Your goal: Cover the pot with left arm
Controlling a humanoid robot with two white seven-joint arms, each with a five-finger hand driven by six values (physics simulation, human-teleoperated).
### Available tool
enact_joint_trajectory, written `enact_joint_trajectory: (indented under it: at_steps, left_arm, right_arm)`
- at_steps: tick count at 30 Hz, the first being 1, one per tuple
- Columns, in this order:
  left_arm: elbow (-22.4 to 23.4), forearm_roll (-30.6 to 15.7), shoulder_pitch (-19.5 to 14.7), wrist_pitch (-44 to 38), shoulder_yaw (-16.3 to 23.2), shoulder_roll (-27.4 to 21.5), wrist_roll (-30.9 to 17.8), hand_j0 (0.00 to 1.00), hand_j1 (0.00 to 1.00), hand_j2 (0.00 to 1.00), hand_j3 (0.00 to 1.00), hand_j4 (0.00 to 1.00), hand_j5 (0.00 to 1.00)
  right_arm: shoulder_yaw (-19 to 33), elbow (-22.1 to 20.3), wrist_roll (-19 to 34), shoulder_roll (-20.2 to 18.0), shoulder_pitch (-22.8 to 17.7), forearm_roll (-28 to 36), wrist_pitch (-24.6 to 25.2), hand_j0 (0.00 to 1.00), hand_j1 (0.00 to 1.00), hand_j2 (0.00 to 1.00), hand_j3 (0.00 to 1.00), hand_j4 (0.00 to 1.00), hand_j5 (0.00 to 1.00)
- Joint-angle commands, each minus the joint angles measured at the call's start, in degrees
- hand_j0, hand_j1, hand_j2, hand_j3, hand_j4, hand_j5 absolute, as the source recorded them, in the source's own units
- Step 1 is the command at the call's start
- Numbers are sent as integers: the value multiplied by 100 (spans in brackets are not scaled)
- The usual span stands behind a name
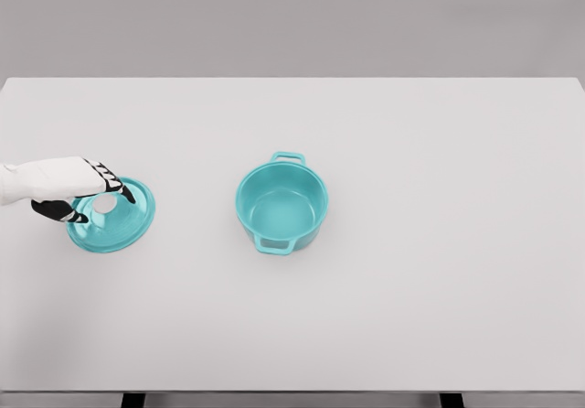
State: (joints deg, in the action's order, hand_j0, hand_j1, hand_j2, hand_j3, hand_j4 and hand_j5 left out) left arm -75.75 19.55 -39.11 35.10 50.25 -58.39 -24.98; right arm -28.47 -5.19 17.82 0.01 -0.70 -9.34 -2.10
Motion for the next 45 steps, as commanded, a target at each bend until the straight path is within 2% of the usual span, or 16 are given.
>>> enact_joint_trajectory:
  at_steps: [1,11,18,23,33,39,43,45]
  left_arm:
    - [-1,-21,0,-10,-6,-6,2,77,77,77,77,77,77]
    - [-1,-30,9,-10,-6,3,2,76,76,76,76,76,76]
    - [-10,-21,35,-10,-6,3,2,67,67,67,67,67,67]
    - [-10,-21,35,-10,-6,3,2,66,66,66,66,66,66]
    - [-10,-30,44,-10,-6,3,2,51,51,51,51,51,51]
    - [-10,-21,44,-10,-6,-6,2,44,44,44,44,44,44]
    - [-18,-21,26,-10,-6,-67,2,44,44,44,44,44,44]
    - [-27,-30,-35,-10,-15,-76,-156,42,42,42,42,42,42]
  right_arm:
    - [-1,0,2,-1,0,2,-1,100,100,100,100,100,100]
    - [-1,0,2,-1,0,2,-1,100,100,100,100,100,100]
    - [-1,0,2,-1,0,2,-1,100,100,100,100,100,100]
    - [-1,0,2,-1,0,2,-1,100,100,100,100,100,100]
    - [-1,0,2,-1,0,2,-1,100,100,100,100,100,100]
    - [-1,0,2,-1,0,2,-1,100,100,100,100,100,100]
    - [-1,0,2,-1,0,2,-1,100,100,100,100,100,100]
    - [-1,0,2,-1,0,2,-1,100,100,100,100,100,100]
